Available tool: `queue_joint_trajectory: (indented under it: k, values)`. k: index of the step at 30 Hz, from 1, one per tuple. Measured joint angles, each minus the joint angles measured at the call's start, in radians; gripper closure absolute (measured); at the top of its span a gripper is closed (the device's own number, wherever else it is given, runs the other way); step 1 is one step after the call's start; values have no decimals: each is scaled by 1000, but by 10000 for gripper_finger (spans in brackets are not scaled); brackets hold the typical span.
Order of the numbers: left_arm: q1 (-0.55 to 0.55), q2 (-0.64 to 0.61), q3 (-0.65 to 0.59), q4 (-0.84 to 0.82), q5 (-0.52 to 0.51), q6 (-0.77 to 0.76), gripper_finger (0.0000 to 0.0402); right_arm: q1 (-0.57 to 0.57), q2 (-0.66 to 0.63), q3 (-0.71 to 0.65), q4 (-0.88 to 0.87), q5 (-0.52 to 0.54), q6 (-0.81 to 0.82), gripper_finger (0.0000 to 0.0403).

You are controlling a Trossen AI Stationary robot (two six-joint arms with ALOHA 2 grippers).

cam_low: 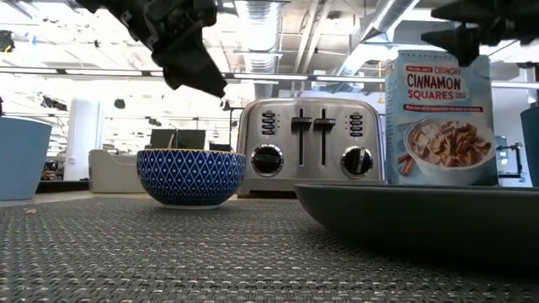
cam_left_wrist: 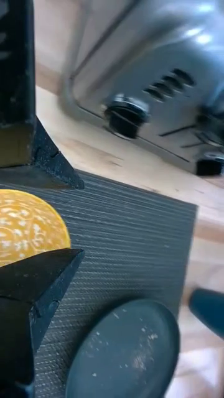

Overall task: Arrange a breakfast setting
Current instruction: Pour the cereal from the blue cereal box into the yellow bowl

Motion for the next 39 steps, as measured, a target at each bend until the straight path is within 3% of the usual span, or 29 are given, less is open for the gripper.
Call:
queue_joint_trajectory:
  k: [10, 20, 28, 39]
  values:
    - [-36, 2, -14, 110, -3, 80, 253, -2, 205, 335, -314, 162, -87, 96]
    - [-36, 3, -98, 278, 1, 78, 253, -3, 406, 568, -558, 327, -158, 61]
    - [-45, 3, -98, 285, -3, 69, 253, -72, 554, 689, -746, 321, -314, 58]
    - [-45, 3, -98, 285, -3, 69, 253, -221, 697, 763, -784, 316, -478, 76]
